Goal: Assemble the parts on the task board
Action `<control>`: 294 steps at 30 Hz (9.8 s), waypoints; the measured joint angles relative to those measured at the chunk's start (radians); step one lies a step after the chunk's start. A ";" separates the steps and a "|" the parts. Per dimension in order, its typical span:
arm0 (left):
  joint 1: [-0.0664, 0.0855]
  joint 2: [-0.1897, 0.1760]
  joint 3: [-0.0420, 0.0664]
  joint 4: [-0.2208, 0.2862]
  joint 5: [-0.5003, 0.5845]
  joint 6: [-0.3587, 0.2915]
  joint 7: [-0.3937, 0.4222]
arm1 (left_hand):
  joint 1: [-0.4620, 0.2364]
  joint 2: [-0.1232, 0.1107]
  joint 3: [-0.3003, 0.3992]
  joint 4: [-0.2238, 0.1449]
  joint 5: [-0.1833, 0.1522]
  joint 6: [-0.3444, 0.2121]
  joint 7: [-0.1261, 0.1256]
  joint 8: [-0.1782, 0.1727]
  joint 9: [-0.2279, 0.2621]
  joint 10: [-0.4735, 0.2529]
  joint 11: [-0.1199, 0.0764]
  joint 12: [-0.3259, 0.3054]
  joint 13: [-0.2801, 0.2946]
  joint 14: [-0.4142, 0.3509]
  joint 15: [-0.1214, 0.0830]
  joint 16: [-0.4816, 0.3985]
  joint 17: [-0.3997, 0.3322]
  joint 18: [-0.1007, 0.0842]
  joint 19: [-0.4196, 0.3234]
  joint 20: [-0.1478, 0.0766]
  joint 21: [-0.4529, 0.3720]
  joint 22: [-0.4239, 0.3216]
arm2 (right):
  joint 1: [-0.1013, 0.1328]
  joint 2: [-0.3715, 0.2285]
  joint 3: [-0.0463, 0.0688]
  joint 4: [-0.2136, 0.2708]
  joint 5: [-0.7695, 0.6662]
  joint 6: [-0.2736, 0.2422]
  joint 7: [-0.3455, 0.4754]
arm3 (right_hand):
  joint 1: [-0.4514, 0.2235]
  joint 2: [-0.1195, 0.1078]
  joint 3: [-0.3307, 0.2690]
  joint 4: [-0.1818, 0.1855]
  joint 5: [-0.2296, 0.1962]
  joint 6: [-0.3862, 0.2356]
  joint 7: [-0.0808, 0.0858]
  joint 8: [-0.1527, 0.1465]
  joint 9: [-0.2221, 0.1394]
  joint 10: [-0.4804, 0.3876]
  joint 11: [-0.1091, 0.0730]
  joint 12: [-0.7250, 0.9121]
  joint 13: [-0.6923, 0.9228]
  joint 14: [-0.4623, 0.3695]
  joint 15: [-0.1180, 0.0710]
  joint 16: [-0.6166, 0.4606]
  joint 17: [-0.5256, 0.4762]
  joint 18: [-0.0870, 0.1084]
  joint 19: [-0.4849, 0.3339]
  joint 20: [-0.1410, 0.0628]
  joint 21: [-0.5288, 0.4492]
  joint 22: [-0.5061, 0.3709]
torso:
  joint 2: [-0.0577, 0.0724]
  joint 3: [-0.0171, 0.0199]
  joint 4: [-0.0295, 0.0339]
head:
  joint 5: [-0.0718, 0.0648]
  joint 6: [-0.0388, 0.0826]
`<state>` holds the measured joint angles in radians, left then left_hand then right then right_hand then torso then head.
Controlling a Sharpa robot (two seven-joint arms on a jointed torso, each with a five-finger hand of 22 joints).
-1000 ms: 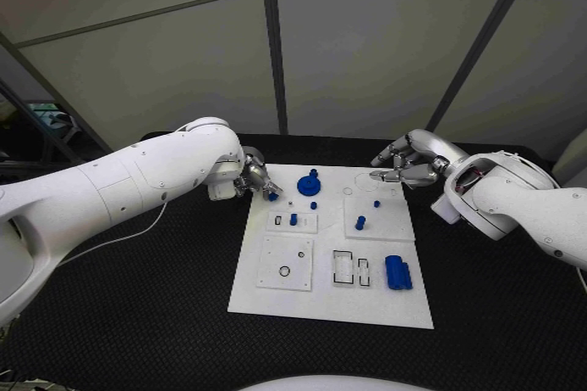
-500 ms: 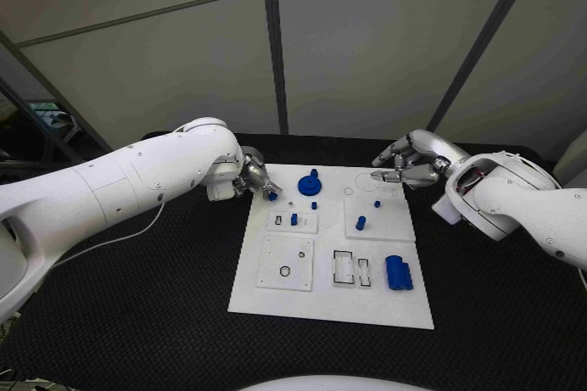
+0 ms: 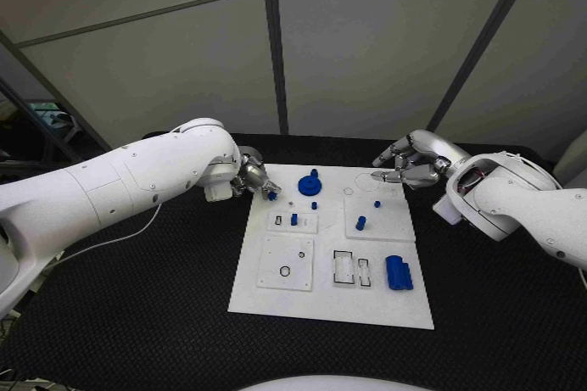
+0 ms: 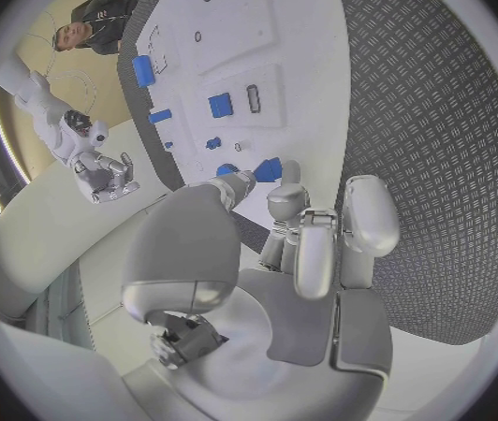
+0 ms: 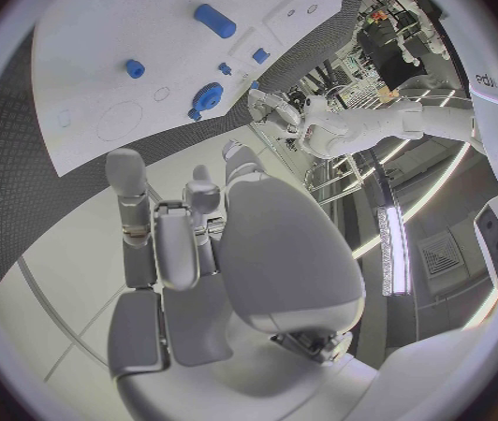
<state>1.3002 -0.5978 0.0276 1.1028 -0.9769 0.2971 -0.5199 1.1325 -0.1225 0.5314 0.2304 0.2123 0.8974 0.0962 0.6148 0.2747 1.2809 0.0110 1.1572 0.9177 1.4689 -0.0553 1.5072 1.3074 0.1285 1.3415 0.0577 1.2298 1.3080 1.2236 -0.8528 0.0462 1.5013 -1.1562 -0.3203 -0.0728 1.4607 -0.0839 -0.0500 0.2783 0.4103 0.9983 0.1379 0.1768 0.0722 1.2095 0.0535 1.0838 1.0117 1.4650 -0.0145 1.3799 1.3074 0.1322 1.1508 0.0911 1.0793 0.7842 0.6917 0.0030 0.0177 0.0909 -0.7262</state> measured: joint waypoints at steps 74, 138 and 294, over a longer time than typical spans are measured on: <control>-0.056 -0.244 -0.006 0.281 -0.014 -0.177 0.207 | -0.024 -0.065 -0.131 -0.332 -0.091 0.127 -0.005 -0.210 -0.121 -0.137 0.001 -0.226 -0.335 -0.002 0.002 -0.077 -0.011 0.000 -0.080 0.004 -0.194 -0.094 | 0.000 -0.020 0.000 0.023 -0.006 0.007 -0.002 | 0.000 0.000 0.000 0.000 -0.001 0.000 0.000 0.000 0.000 0.000 0.000 0.000 -0.001 0.000 0.000 0.000 0.000 0.000 0.002 -0.002 0.000 0.000 | -0.001 0.0000 0.0008 | 0.003 -0.003; -0.175 -0.349 -0.056 0.443 -0.650 -0.434 0.502 | 0.182 -0.010 -0.370 -0.368 -0.090 0.087 0.013 -0.281 -0.196 -0.323 0.046 -0.456 -0.608 -0.336 0.054 -0.595 -0.713 0.070 -0.257 0.050 -0.713 -0.428 | -0.010 -0.029 -0.001 0.054 -0.131 -0.007 -0.006 | 0.000 0.000 0.000 0.000 -0.001 0.000 0.000 0.000 0.000 0.000 0.000 0.000 -0.001 0.000 0.000 0.000 0.000 0.000 0.004 -0.004 0.000 0.004 | -0.003 0.0006 0.0074 | 0.003 -0.022; -0.181 -0.385 -0.044 0.401 -0.118 -0.558 0.647 | 0.158 -0.069 -0.039 -0.360 -0.096 0.251 0.045 -0.519 -0.206 -0.061 0.070 -1.004 -0.846 -0.301 0.068 -0.657 -0.730 0.063 -0.290 0.057 -0.671 -0.233 | -0.016 -0.021 -0.001 0.042 -0.132 -0.007 -0.006 | 0.000 0.000 0.000 0.000 -0.001 0.000 0.000 0.000 0.000 0.000 0.000 0.000 -0.001 0.000 0.000 0.000 0.000 0.000 0.004 -0.004 0.000 0.003 | -0.003 0.0004 0.0085 | 0.008 -0.013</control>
<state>1.1196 -0.9828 -0.0167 1.5038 -1.0948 -0.2610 0.1269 1.2906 -0.1912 0.4924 -0.1295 0.1160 1.1488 0.1409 0.0959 0.0682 1.2200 0.0809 0.1528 0.0715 1.1681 0.0124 0.8503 0.5770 0.1918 1.0514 0.1151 0.5591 1.0750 1.2071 -0.8734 0.0448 1.5434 -1.2885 -0.3274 -0.0790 1.4607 -0.0839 -0.0500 0.2783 0.4096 0.9983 0.1379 0.1768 0.0722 1.2095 0.0535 1.0838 1.0109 1.4650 -0.0145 1.3799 1.3073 0.1323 1.1545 0.0873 1.0793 0.7875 0.6885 0.0034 0.0263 0.0990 -0.7396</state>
